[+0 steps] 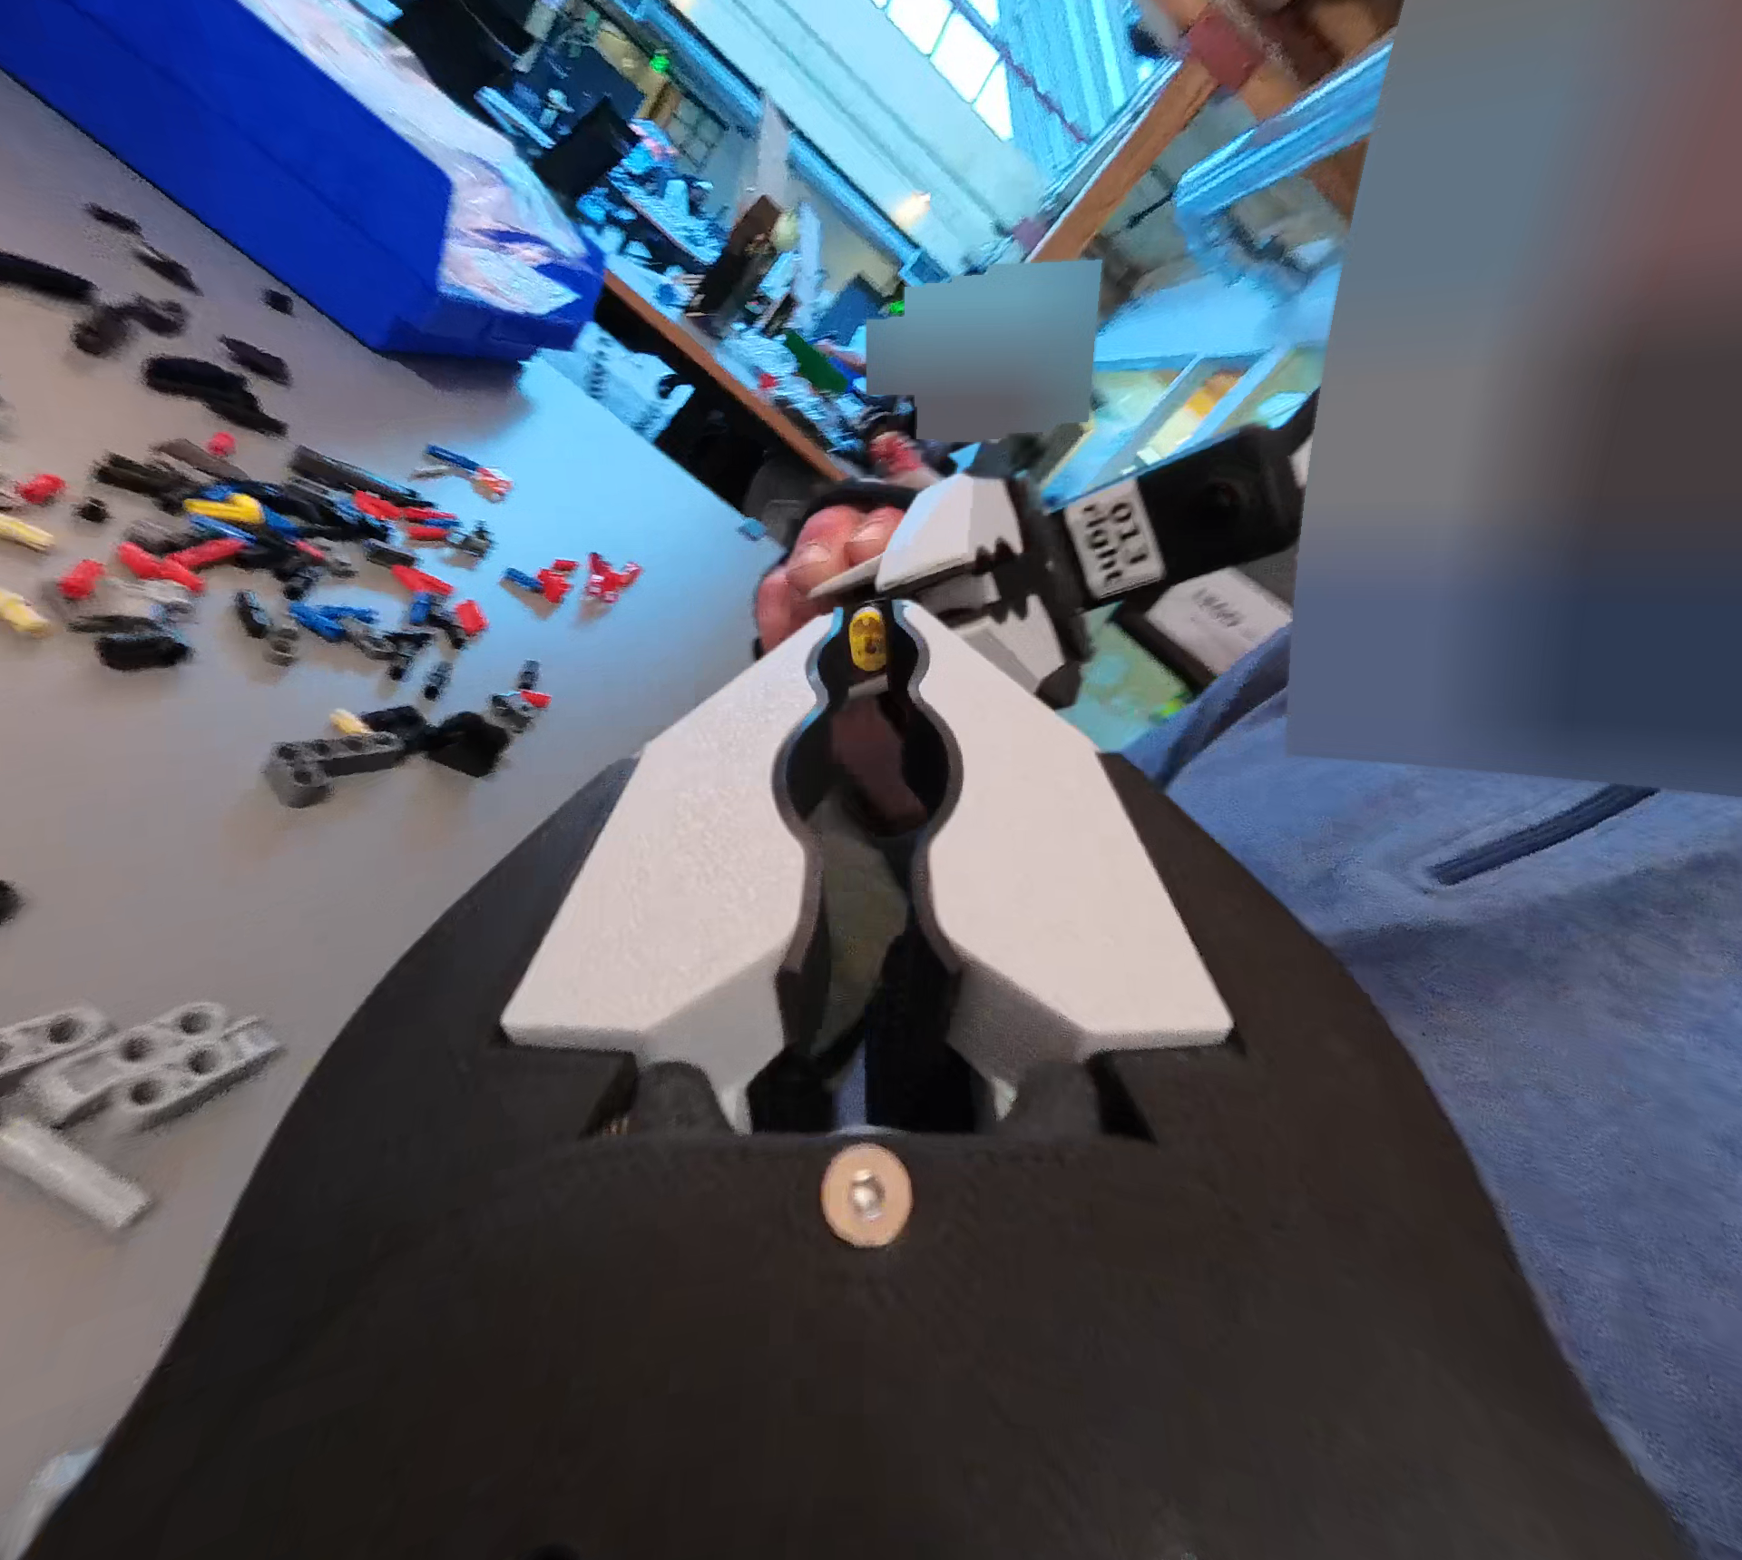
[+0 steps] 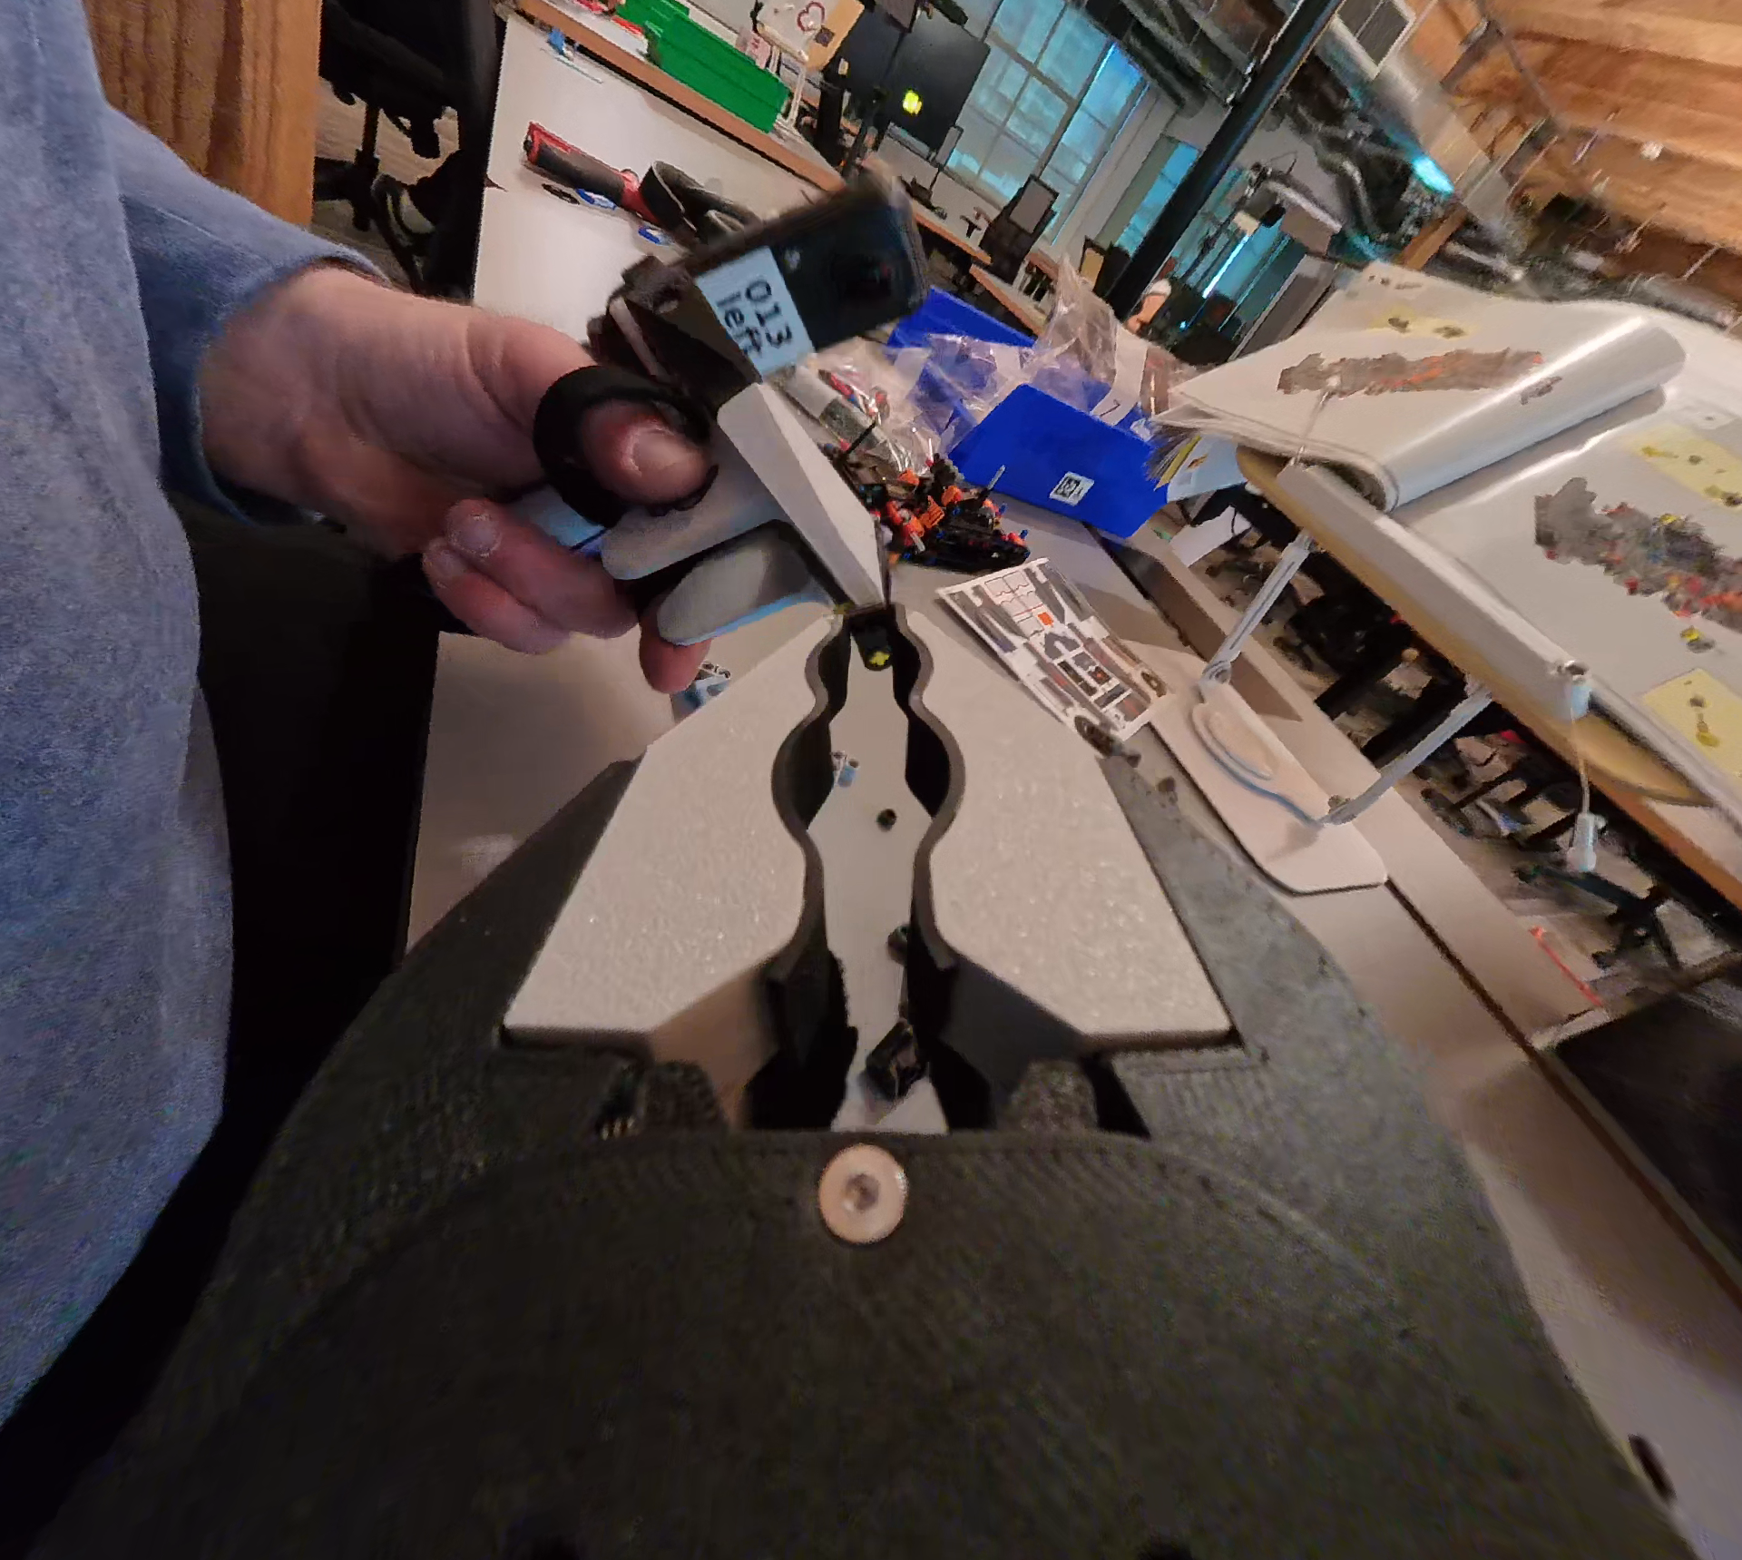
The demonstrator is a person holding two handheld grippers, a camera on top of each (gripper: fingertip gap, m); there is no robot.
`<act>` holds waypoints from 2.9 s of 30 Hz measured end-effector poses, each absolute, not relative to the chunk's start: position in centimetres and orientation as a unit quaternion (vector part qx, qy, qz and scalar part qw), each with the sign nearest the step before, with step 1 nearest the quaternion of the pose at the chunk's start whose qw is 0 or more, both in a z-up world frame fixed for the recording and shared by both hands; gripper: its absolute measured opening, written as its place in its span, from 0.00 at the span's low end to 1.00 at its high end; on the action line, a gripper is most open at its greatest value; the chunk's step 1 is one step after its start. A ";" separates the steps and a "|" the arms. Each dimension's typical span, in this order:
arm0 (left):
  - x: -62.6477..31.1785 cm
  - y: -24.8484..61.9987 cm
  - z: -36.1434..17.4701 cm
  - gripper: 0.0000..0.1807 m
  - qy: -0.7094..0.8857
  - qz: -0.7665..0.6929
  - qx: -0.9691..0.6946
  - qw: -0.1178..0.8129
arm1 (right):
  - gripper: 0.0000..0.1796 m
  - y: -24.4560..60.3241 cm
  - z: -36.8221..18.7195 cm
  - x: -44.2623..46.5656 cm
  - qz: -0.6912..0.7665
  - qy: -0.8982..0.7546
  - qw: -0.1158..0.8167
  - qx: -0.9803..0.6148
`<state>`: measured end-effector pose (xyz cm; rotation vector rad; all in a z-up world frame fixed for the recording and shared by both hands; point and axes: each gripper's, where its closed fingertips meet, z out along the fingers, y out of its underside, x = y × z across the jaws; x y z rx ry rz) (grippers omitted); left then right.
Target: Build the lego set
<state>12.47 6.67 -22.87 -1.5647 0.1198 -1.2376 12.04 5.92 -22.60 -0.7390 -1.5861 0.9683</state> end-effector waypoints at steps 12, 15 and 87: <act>11.5 7.9 -23.2 0.03 0.153 -0.190 -0.732 0.637 | 0.04 7.9 -24.2 11.3 0.421 -0.642 0.441 -0.464; 12.0 7.9 -23.6 0.03 0.182 -0.140 -0.736 0.637 | 0.00 8.5 -24.0 11.4 0.434 -0.624 0.437 -0.481; 13.5 7.1 -23.9 0.05 -0.013 -0.592 -0.644 0.484 | 0.02 7.1 -23.8 12.1 0.375 -0.675 0.527 -0.355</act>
